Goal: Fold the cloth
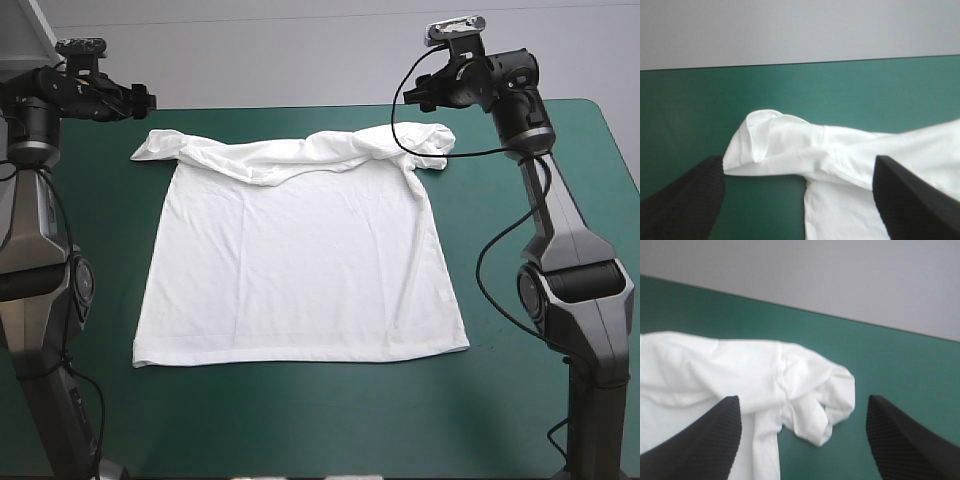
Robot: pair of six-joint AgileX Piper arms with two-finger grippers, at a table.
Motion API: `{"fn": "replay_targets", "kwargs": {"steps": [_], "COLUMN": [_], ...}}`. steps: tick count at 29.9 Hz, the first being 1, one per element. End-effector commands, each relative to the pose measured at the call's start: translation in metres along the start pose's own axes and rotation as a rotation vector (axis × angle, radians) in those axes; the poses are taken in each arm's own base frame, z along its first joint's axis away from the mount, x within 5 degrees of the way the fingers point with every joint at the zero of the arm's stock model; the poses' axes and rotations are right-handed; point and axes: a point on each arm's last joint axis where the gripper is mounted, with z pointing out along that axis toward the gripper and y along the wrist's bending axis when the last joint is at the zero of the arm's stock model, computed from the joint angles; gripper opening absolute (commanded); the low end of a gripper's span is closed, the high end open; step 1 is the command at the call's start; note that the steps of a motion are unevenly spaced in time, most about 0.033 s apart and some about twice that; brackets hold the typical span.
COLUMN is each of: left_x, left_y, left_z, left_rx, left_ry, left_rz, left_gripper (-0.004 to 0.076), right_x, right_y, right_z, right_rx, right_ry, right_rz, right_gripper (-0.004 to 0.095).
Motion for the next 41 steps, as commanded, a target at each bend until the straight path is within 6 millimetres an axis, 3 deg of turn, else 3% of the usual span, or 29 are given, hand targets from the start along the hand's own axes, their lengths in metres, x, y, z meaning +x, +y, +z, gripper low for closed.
{"fn": "replay_targets", "kwargs": {"steps": [1,8,12,18,24,31,38,41], "left_x": [-0.028,-0.024,-0.016,0.023,0.087,0.158,0.222,0.24], "left_y": [-0.022,-0.034,-0.035,-0.045,-0.063,-0.075,-0.075,-0.075], "left_z": [-0.08,-0.131,-0.153,-0.178,-0.197,-0.198,-0.166,-0.155], "left_rx": [0.013,-0.024,-0.088,-0.113,-0.07,-0.046,-0.035,-0.036], "left_ry": [-0.101,-0.03,-0.005,0.121,0.267,0.415,0.537,0.561], "left_rz": [0.046,0.015,0.01,0.021,-0.003,-0.074,-0.143,-0.156], "left_gripper": [0.0592,0.0592,0.0592,0.0592,0.0592,0.0592,0.0592,0.0592], "right_x": [-0.018,-0.017,0.0,0.062,0.119,0.175,0.21,0.219], "right_y": [-0.003,0.008,0.012,0.014,0.017,0.022,0.026,0.027], "right_z": [-0.073,-0.118,-0.14,-0.172,-0.198,-0.212,-0.206,-0.206], "right_rx": [0.0,-0.123,-0.151,-0.153,-0.159,-0.188,-0.218,-0.22], "right_ry": [-0.03,-0.044,0.009,0.164,0.261,0.352,0.44,0.46], "right_rz": [-0.03,0.039,0.044,0.022,0.013,0.045,0.048,0.05], "right_gripper": [0.0584,0.0509,0.0509,0.0509,0.0509,0.0509,0.0509,0.0509]}}
